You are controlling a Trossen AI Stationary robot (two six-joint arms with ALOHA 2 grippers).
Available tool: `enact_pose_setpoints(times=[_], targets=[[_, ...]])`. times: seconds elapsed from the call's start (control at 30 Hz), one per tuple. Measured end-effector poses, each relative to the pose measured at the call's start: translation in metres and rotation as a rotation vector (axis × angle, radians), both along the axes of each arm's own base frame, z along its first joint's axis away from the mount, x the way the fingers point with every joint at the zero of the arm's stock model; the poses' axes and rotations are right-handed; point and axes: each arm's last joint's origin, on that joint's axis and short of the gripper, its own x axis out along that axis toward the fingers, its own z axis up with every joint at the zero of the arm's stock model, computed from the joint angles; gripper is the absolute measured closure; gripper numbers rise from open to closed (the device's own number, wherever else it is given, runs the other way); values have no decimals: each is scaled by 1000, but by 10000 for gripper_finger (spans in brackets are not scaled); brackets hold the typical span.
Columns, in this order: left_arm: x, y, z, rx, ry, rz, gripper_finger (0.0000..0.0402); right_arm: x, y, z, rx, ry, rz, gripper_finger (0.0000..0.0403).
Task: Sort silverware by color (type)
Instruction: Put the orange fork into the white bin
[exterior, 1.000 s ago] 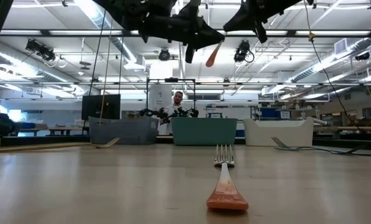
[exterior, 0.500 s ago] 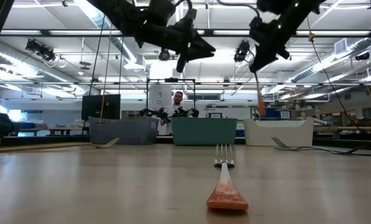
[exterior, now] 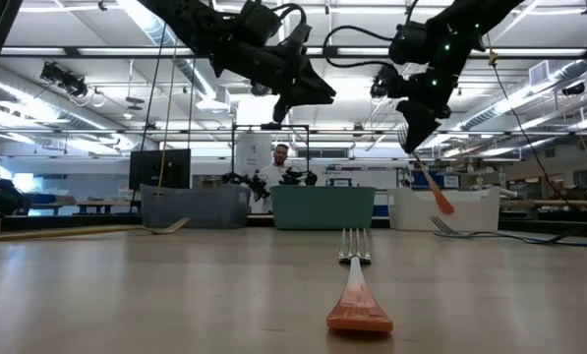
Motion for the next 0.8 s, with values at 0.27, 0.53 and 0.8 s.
enact_pose_setpoints(times=[0.27, 0.53, 0.8], targets=[[0, 0, 0, 2, 4, -2, 322, -19, 2, 33, -121, -57, -44, 393], [0, 0, 0, 24, 5, -9, 322, -27, -27, -1, -28, 199, -42, 375], [-1, 0, -3, 14, 28, -10, 322, -23, -36, -27, 5, 408, -59, 330]])
